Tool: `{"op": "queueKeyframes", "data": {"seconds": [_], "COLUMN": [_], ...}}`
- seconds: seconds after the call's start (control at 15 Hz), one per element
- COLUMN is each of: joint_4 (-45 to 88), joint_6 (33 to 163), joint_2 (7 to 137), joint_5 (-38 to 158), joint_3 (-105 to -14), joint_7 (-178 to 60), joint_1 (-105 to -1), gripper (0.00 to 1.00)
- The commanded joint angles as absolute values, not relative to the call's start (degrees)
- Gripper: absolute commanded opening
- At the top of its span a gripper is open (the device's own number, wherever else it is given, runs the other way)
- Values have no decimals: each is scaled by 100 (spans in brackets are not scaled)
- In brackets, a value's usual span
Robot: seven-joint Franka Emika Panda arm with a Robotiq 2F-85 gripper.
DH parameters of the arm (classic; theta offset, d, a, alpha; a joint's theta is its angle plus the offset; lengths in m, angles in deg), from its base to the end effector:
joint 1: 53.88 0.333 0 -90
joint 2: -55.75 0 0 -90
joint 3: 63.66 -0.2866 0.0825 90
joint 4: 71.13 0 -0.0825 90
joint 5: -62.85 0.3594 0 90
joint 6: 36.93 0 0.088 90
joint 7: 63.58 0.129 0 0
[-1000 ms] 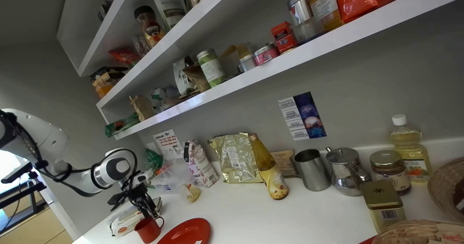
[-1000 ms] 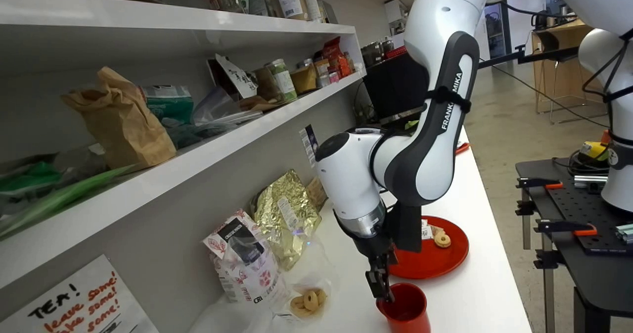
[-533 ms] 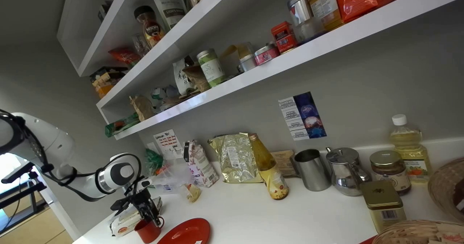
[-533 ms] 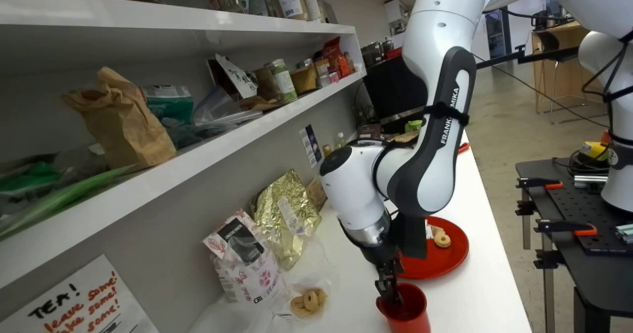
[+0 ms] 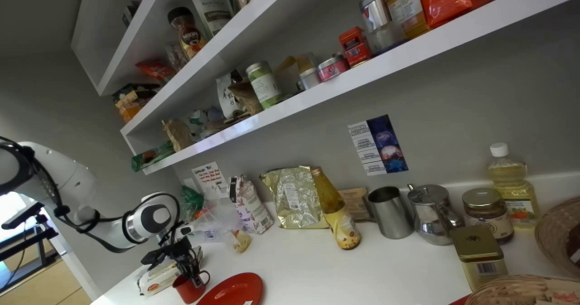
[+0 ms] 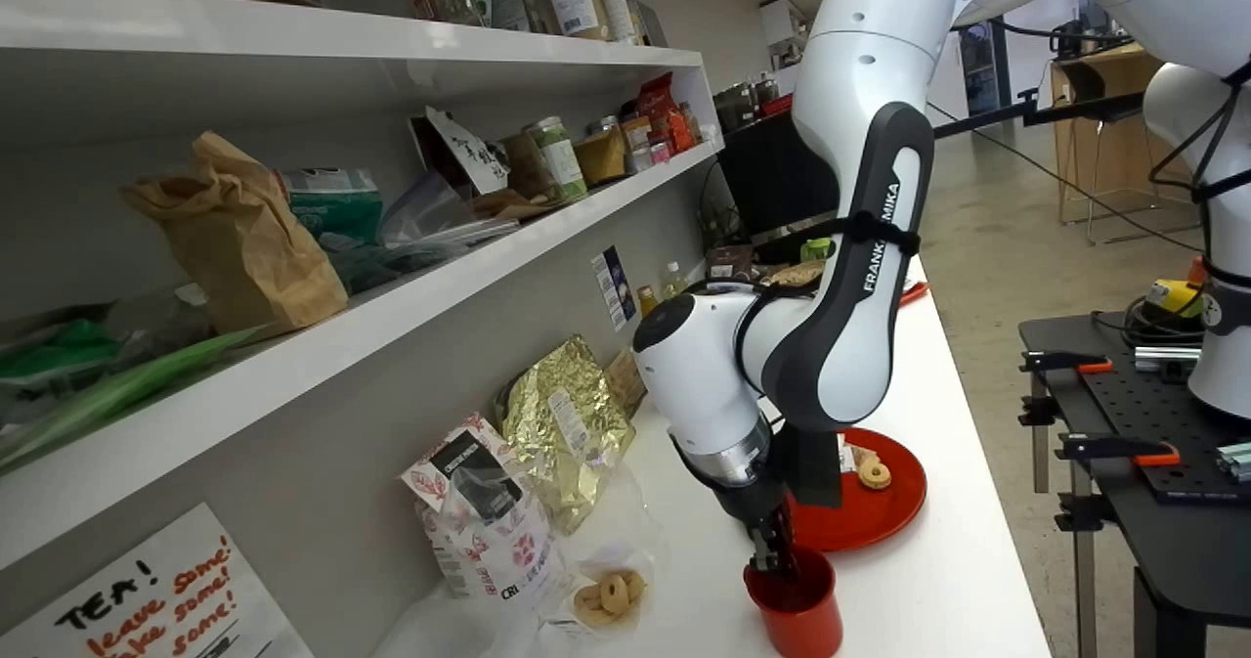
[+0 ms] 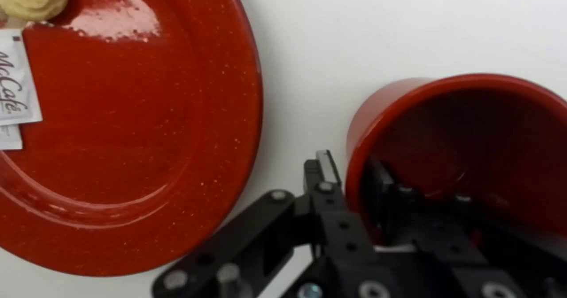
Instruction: Put the red cup onto the red plate
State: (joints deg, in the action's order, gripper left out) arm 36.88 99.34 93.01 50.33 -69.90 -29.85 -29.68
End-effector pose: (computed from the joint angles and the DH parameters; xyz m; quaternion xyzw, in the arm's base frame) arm 0.5020 0.2897 0.1237 0.9955 0.0473 -0.0439 0.0696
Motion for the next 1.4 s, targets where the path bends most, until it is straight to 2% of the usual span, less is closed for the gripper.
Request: {"op": "queueKeyframes", "data": {"seconds": [0.0, 1.33], "joint_4": [3535, 4340], "joint_6": [9786, 10097], "joint_2": [9365, 8460], "joint_5": [5183, 5004], "joint_3": [-6902, -6570], "joint_7": [-3213, -3104], "joint_1": [-2939, -3138], "gripper": [0, 2]}}
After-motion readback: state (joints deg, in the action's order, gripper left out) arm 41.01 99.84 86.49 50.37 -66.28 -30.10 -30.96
